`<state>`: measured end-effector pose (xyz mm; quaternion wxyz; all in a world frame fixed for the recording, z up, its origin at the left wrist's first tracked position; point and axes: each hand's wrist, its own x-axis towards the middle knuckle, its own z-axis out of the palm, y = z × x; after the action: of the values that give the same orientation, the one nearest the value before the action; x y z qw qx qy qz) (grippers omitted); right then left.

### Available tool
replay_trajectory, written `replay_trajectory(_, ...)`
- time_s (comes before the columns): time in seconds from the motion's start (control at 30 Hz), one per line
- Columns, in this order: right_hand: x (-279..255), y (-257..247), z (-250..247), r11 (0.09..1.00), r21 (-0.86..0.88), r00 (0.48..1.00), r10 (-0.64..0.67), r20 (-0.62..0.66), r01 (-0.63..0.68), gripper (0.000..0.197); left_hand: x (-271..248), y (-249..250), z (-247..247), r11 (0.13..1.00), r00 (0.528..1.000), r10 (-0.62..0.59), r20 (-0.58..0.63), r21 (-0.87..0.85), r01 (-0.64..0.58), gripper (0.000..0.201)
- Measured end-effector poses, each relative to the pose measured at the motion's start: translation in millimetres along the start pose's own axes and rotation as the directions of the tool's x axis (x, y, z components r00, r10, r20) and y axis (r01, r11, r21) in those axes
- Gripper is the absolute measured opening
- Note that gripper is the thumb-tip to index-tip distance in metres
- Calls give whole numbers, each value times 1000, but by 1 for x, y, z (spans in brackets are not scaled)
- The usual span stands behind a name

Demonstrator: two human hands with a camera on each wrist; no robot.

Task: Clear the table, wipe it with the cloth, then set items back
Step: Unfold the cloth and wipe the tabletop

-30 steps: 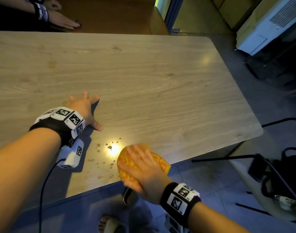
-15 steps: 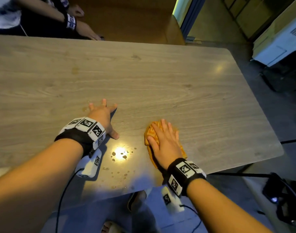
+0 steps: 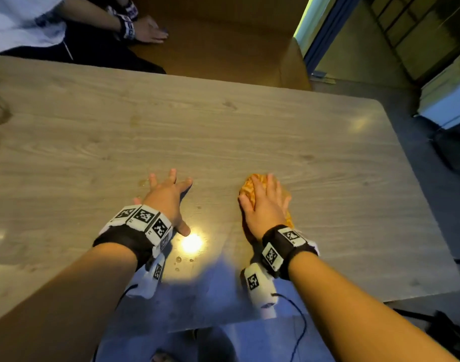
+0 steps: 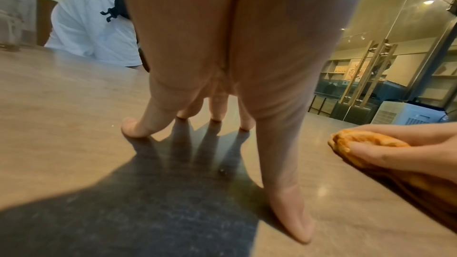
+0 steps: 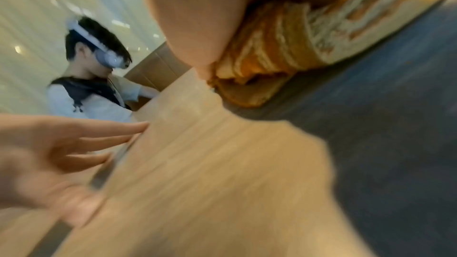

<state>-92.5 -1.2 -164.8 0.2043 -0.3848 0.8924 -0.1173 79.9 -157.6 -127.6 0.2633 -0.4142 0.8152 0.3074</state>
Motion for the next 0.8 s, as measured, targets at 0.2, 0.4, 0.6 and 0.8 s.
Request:
replay_trajectory(0.2,-27,11,-1,656,33,592,-701,398,754,64,-2,-2,2,999,1000,-9,7,-33,9,126)
replay_trajectory(0.4,70,-14,-10,986,-22,986,-162,28,163,61,-2,-12,-1,999,999,37,-38,21,-36,111)
replay_trajectory(0.6,57,-16,-1,559,-44,543,-780,310,828,56,43,-23,-63,996,975,39,-220,89,-19,103)
replay_trajectory(0.8,178,-25,-39,959,-68,959,-267,98,275,66,80,-29,-104,980,992,-107,-60,161,116,130)
